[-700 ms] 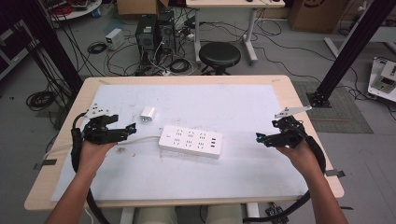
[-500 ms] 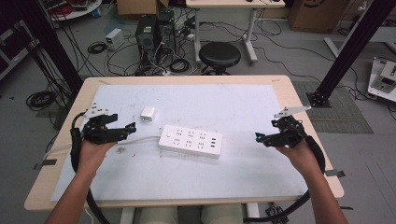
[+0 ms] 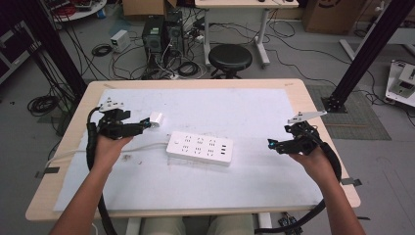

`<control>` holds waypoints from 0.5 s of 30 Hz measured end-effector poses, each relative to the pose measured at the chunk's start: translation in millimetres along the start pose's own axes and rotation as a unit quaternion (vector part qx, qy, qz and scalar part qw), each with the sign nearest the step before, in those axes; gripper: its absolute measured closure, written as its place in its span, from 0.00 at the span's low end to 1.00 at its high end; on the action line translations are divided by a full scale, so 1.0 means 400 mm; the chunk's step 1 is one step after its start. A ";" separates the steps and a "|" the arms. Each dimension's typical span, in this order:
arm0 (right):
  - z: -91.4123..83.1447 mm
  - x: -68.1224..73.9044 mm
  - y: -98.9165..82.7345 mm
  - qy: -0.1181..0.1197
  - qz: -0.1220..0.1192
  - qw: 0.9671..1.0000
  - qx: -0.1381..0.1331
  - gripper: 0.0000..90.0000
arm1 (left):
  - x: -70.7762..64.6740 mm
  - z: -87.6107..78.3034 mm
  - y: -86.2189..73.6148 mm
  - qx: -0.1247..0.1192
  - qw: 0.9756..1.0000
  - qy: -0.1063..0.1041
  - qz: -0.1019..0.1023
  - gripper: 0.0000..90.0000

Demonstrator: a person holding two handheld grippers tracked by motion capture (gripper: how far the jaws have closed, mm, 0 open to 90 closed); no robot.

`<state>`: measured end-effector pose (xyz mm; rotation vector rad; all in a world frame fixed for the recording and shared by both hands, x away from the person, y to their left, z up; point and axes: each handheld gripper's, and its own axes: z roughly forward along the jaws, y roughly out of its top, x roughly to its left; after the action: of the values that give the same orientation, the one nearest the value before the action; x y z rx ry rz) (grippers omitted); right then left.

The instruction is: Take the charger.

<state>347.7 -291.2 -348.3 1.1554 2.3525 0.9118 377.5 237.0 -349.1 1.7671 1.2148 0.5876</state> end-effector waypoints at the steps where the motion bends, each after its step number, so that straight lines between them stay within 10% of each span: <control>1: 0.000 0.000 0.001 0.001 -0.001 1.000 0.001 0.19 | 0.000 0.010 0.005 0.002 1.000 0.009 -0.005 0.20; 15: 0.006 -0.006 0.006 0.000 -0.002 1.000 0.006 0.19 | 0.015 0.147 0.008 0.059 0.997 0.053 -0.021 0.21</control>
<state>352.0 -291.0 -348.3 1.1539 2.3622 0.8978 426.8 218.6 -375.8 1.8240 1.3816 0.6028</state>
